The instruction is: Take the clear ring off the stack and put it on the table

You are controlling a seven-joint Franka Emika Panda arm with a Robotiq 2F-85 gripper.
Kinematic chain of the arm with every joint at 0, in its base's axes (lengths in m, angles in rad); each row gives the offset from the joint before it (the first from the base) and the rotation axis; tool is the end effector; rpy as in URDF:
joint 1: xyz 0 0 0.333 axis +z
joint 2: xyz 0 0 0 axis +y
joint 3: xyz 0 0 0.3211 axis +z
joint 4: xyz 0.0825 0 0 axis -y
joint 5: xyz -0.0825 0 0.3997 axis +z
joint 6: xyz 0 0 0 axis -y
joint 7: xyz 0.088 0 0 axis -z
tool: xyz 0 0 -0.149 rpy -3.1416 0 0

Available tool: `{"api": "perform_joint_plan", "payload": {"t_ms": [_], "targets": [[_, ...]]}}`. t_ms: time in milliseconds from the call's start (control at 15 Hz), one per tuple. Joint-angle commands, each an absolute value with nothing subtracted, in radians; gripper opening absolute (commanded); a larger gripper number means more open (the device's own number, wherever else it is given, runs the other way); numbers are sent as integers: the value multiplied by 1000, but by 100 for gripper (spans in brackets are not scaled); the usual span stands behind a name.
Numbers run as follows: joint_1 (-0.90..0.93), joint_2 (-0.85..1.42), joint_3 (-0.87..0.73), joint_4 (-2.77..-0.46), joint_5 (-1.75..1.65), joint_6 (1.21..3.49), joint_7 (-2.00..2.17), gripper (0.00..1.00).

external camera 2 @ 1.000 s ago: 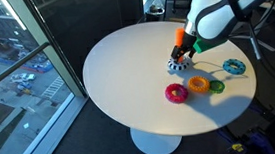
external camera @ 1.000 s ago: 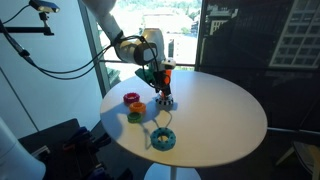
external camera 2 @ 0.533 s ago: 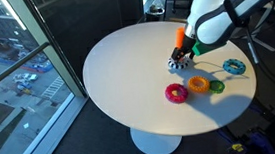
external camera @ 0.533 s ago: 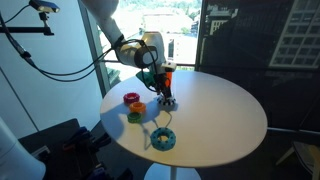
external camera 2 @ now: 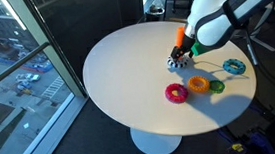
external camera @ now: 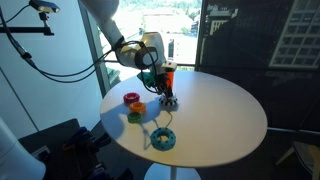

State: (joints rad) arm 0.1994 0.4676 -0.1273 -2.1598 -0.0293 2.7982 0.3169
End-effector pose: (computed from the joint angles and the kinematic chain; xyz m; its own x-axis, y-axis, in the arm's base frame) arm 0.5981 0.0415 0.1453 0.9635 -0.1934 0.1849 -0.1995 -0.9798 0.0148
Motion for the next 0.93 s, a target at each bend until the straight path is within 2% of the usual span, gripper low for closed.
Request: {"api": "perform_joint_plan", "payload": {"t_ms": [0, 867], "targets": [[226, 472, -160, -2159, -65, 2830, 367, 100], [280, 508, -226, -2156, -89, 2933, 366, 100]]}}
